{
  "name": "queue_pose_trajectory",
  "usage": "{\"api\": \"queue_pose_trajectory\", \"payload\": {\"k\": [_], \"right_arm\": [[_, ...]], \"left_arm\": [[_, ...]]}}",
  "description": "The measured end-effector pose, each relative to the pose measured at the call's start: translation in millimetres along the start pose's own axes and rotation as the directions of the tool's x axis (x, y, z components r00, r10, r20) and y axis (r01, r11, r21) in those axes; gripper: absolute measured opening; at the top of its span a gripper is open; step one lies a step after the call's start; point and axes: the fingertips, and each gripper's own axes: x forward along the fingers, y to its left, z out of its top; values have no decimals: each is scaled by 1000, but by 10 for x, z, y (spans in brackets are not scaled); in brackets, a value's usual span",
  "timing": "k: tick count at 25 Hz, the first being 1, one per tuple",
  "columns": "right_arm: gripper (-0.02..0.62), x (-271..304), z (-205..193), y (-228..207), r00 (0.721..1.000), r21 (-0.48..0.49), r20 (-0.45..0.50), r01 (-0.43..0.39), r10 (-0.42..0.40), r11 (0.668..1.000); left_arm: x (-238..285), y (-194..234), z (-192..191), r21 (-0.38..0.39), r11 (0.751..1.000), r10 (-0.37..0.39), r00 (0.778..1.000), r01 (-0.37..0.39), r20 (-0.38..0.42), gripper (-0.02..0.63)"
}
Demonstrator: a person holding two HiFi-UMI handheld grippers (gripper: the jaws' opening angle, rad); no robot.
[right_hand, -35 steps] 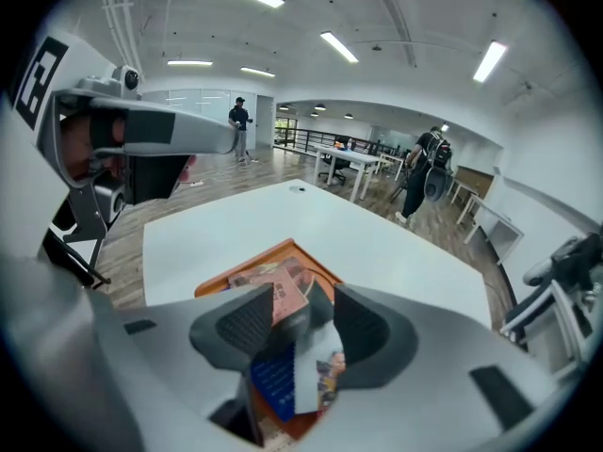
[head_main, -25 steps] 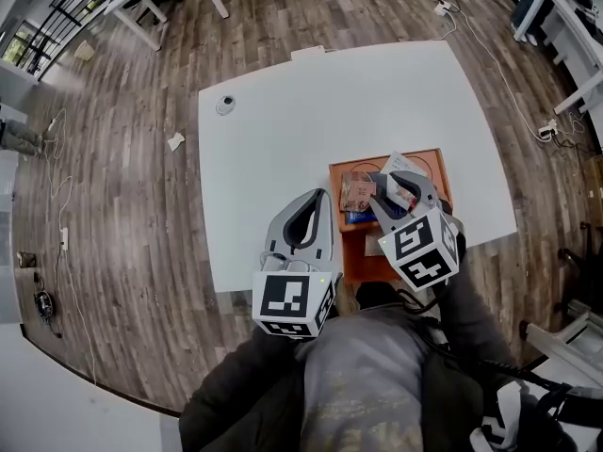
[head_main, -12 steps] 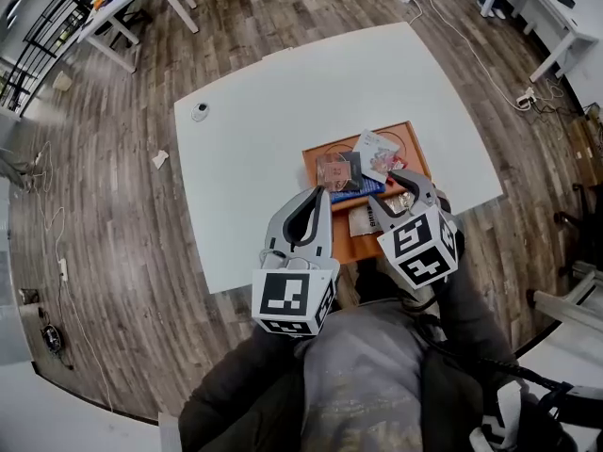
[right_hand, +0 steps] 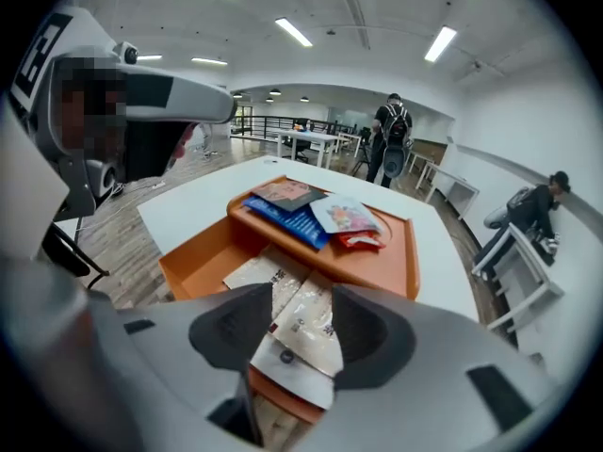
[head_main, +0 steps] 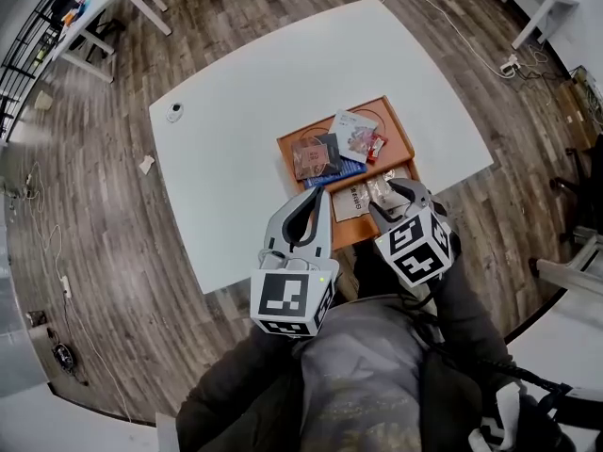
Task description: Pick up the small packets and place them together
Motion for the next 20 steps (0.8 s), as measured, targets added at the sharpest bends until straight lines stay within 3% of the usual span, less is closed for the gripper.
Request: {"api": "queue_pose_trajectory", "payload": {"k": [4,9,16,18,20], "right_arm": [[197,149,-109,12,998,11,-50,-32,32,999],[256,343,-182,23,989,8,-130,-65,66,998],[262,532,-298,49,959,-123,-283,-67,30,990],[243,540,-293,82,954,-122,-293,-98,59,988],[143,544,-300,182,951,-92,-286,-150,118,984]], "left_arm": [[73,54,-38,-5,1000,6,1000,-6,-14,-2],[183,158,-77,-15,1000,14,999,-14,-35,-2],[310,294,-100,-30,999,26,999,-27,-45,-2],[326,334,-111,-36,999,30,998,-31,-48,-2],[323,359,-134,-44,998,32,998,-35,-51,-2]]}}
